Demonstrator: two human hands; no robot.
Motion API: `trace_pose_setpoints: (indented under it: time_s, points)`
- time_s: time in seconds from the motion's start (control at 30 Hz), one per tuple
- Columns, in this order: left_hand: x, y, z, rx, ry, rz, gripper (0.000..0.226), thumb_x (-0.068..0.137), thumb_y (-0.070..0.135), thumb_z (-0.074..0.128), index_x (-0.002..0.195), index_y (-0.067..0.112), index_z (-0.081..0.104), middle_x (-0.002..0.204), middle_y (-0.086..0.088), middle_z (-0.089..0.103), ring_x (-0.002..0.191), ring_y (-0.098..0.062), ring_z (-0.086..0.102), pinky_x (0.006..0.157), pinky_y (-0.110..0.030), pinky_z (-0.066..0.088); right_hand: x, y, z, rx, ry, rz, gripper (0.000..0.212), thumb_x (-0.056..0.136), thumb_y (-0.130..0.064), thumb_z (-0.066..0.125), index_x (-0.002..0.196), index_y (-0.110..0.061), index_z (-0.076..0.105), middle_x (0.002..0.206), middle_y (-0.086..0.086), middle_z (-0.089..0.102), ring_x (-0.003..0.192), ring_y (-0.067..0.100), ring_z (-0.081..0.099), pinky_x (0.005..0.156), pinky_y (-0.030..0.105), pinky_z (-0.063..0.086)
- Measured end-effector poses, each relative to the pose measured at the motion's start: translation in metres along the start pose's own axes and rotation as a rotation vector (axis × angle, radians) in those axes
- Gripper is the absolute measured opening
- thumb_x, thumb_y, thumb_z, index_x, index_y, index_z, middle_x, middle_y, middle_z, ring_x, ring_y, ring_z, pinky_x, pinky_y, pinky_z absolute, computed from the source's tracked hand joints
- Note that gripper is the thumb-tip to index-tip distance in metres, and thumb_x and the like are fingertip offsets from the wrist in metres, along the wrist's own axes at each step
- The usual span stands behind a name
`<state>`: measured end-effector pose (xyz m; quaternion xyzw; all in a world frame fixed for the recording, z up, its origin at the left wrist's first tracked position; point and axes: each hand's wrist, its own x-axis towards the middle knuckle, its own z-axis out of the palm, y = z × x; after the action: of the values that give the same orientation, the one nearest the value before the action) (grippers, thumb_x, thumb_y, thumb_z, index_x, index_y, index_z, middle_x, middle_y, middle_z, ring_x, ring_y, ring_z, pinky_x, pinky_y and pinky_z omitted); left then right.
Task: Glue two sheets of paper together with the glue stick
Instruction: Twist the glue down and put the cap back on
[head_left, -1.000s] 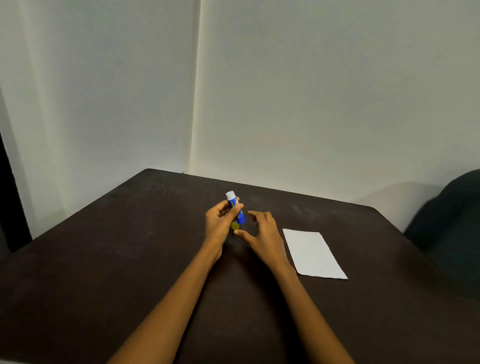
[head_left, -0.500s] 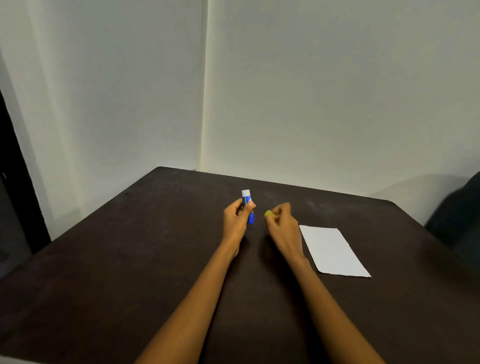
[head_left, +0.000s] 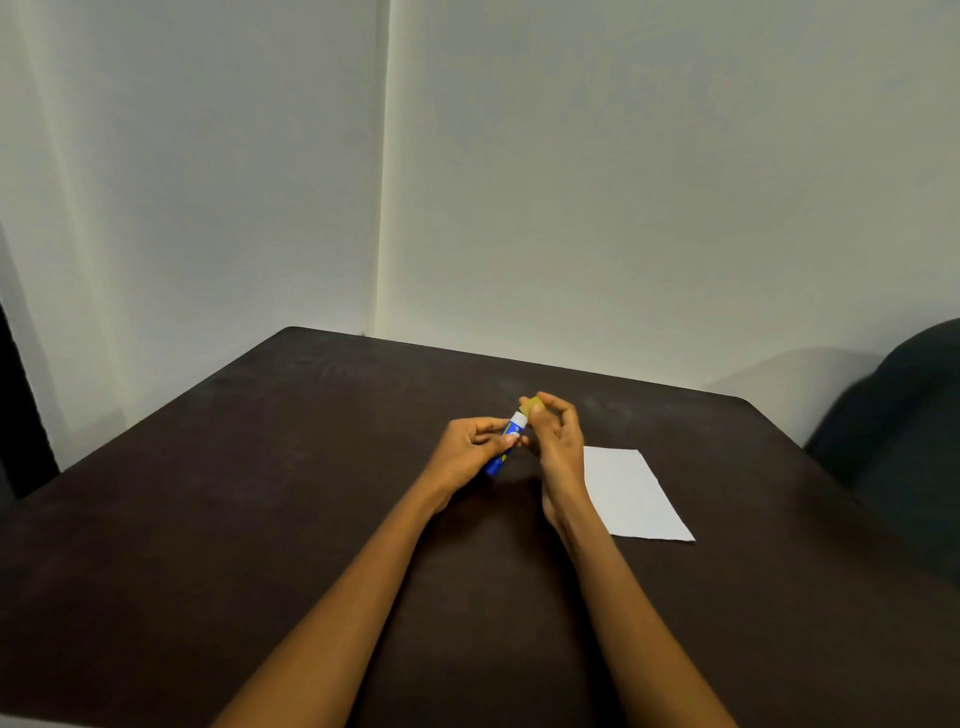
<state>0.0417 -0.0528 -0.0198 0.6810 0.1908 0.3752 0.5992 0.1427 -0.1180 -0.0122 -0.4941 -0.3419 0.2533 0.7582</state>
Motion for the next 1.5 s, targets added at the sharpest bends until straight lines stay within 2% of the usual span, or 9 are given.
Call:
trace_pose_setpoints:
  time_s: [0.17,0.33,0.5,0.7,0.83,1.0,1.23,1.4,1.5]
  points:
    - [-0.001,0.000,-0.001,0.027,-0.002,-0.011,0.029,0.088,0.005,0.059,0.116,-0.002,0.061,0.104,-0.015,0.068,0.080,-0.001,0.067,0.075,-0.012,0.052,0.001,0.003,-0.003,-0.161,-0.062,-0.052,0.013,0.094,-0.020,0.055,0.106,-0.024,0.060,0.108,0.003,0.067,0.099,0.010,0.064,0.077,0.019,0.055]
    - [-0.001,0.002,-0.005,-0.070,0.033,-0.061,0.024,0.088,0.007,0.059,0.110,0.001,0.066,0.096,-0.010,0.070,0.081,-0.007,0.067,0.077,-0.016,0.053,0.005,0.006,-0.014,-0.559,-0.197,-0.212,0.033,0.089,-0.024,0.061,0.121,-0.028,0.055,0.117,-0.008,0.056,0.115,0.011,0.049,0.083,0.007,0.041]
    - [-0.003,0.007,-0.009,-0.202,-0.011,-0.133,0.017,0.089,0.010,0.058,0.102,0.008,0.068,0.083,-0.005,0.074,0.076,-0.008,0.070,0.066,-0.019,0.055,0.003,0.008,-0.017,-0.767,-0.317,-0.269,0.087,0.066,-0.043,0.081,0.138,-0.030,0.034,0.131,-0.014,0.040,0.125,0.005,0.037,0.097,0.020,0.038]
    - [-0.003,0.010,-0.011,-0.233,-0.013,-0.160,0.014,0.089,0.014,0.058,0.099,0.013,0.068,0.091,-0.003,0.074,0.082,-0.007,0.071,0.065,-0.016,0.055,0.000,0.003,-0.017,-0.916,-0.352,-0.327,0.107,0.061,-0.050,0.082,0.146,-0.027,0.021,0.142,-0.005,0.035,0.132,0.011,0.035,0.103,0.036,0.042]
    - [-0.003,0.010,-0.011,-0.239,-0.013,-0.174,0.014,0.090,0.014,0.057,0.100,0.013,0.067,0.084,0.000,0.075,0.081,-0.005,0.071,0.064,-0.016,0.055,-0.002,0.001,-0.016,-1.001,-0.308,-0.384,0.102,0.061,-0.054,0.080,0.143,-0.024,0.028,0.140,-0.004,0.040,0.128,0.013,0.040,0.100,0.038,0.045]
    - [-0.003,0.011,-0.011,-0.214,-0.025,-0.176,0.012,0.091,0.018,0.056,0.095,0.018,0.067,0.090,0.000,0.074,0.078,-0.005,0.071,0.065,-0.018,0.056,-0.002,-0.001,-0.014,-1.178,-0.146,-0.545,0.090,0.059,-0.066,0.072,0.132,-0.020,0.045,0.127,-0.002,0.055,0.116,0.017,0.050,0.090,0.029,0.038]
    - [-0.003,0.009,-0.010,-0.181,-0.035,-0.171,0.013,0.090,0.020,0.057,0.101,0.019,0.065,0.092,-0.002,0.074,0.084,-0.008,0.071,0.064,-0.018,0.055,-0.002,-0.003,-0.013,-1.281,-0.110,-0.637,0.085,0.059,-0.068,0.062,0.127,-0.019,0.050,0.124,-0.001,0.060,0.112,0.020,0.053,0.081,0.028,0.034]
    - [-0.003,0.009,-0.009,-0.195,-0.003,-0.146,0.011,0.089,0.016,0.059,0.096,0.019,0.067,0.086,0.001,0.075,0.081,-0.005,0.071,0.064,-0.017,0.055,-0.001,0.000,-0.014,-1.204,-0.225,-0.551,0.094,0.064,-0.057,0.072,0.141,-0.019,0.034,0.136,0.002,0.049,0.122,0.020,0.046,0.091,0.031,0.037]
    - [-0.003,0.007,-0.008,-0.179,0.029,-0.130,0.016,0.087,0.016,0.062,0.102,0.014,0.068,0.094,-0.007,0.074,0.088,-0.012,0.070,0.074,-0.023,0.056,-0.001,0.002,-0.012,-1.182,-0.275,-0.492,0.108,0.065,-0.059,0.073,0.149,-0.019,0.017,0.146,0.004,0.036,0.132,0.019,0.036,0.099,0.036,0.039]
